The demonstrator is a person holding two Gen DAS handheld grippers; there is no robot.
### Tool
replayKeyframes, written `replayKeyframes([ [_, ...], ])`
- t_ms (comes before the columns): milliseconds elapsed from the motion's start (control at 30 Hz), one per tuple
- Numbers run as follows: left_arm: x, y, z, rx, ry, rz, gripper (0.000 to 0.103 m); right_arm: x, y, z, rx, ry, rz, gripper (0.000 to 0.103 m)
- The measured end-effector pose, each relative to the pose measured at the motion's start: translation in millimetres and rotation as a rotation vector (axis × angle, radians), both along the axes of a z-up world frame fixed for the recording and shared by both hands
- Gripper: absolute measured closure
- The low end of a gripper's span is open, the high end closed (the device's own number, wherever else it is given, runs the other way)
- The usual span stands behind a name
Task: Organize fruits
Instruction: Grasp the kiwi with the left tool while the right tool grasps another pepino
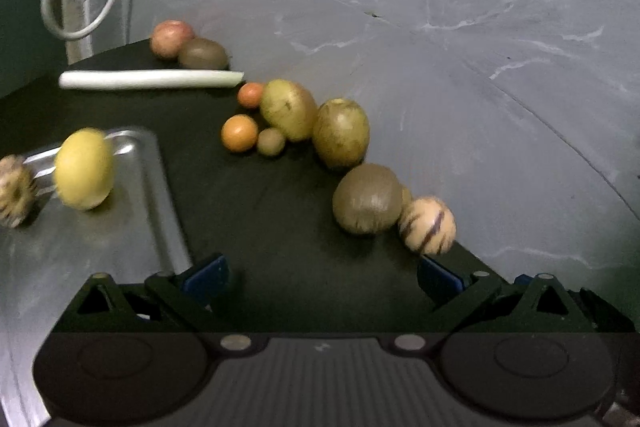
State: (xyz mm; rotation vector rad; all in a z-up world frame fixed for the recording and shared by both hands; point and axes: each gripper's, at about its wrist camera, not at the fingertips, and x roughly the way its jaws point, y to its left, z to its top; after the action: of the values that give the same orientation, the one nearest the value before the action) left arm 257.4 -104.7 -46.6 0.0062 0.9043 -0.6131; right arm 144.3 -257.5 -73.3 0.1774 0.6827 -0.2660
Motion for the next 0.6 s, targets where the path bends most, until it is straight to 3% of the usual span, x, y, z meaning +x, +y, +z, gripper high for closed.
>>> replayKeyframes([
  [233,26.9,-36.2,-14.1,0.065,0.017,-0.076,0.001,28.2,-2.1,-9.8,-0.062,0.010,0.010,0.003],
  [467,40.9,-57.3,-19.8,0.081,-0.004,-0.107,0.001,47.1,-3.7,-15.5,-0.098,0.013,0.023,0.018],
  [600,48.2,-63.9,-21.2,0.090,-0.019,-0.126,0.007,55.7,-6.8,-18.5,-0.091,0.014,0.034,0.027],
])
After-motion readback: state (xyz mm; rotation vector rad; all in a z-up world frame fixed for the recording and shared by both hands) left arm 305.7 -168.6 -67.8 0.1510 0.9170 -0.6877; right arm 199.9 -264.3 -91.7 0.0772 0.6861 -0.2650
